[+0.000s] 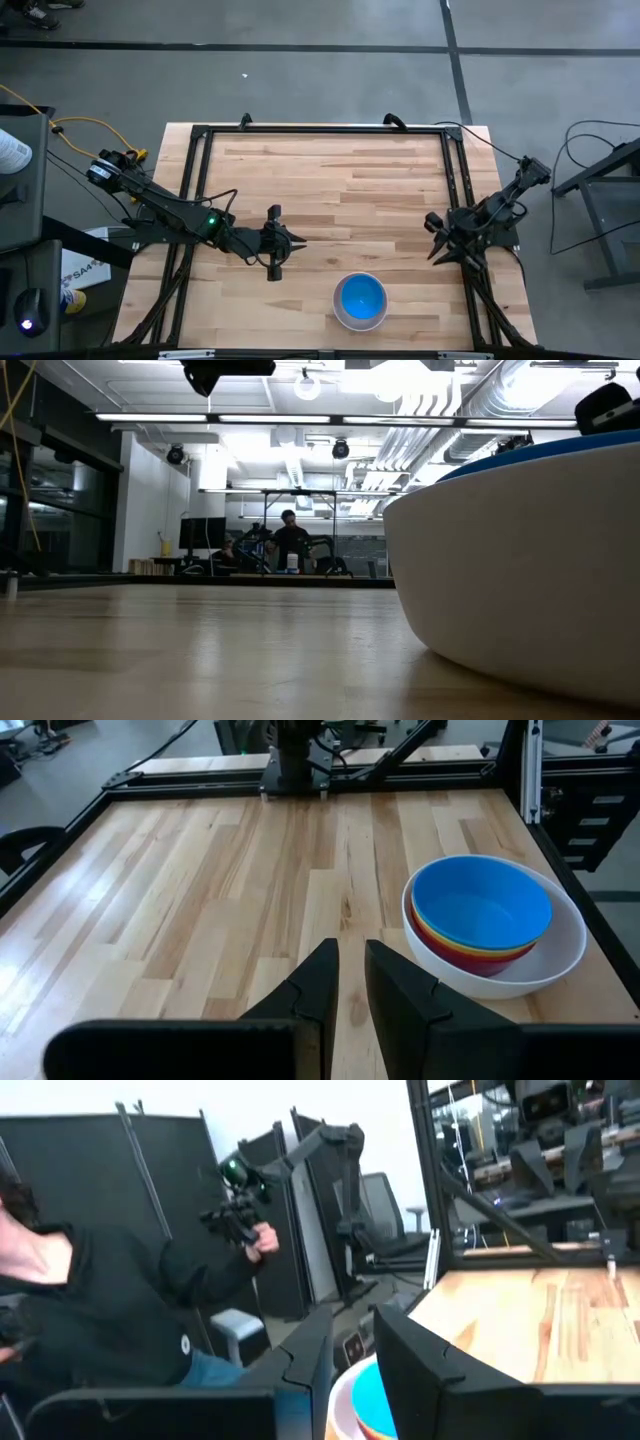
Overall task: Nest bowls inside each other
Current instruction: Return to Home Position
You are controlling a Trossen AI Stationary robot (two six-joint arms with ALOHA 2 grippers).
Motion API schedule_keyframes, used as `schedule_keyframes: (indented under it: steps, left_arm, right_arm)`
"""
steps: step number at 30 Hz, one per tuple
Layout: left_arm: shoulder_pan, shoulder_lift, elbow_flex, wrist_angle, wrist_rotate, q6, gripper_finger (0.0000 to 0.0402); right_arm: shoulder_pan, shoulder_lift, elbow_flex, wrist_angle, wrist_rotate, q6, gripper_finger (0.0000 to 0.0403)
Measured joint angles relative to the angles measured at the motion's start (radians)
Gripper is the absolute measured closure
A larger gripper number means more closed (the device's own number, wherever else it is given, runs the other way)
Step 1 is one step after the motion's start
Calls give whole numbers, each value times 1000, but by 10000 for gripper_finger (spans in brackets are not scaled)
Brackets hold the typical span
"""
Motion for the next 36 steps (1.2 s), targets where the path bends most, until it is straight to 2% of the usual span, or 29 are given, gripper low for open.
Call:
schedule_keyframes:
  steps: [5, 14, 36]
  left_arm:
    - [0, 0, 0, 4, 0, 0, 350]
    - [0, 0, 0, 9, 0, 0, 350]
    - [0, 0, 0, 6, 1, 0, 350]
  right_arm:
    - [0, 0, 0, -58, -13, -5, 332]
    - [0, -1, -1, -134, -111, -4, 332]
    - [0, 0, -2, -137, -102, -30, 332]
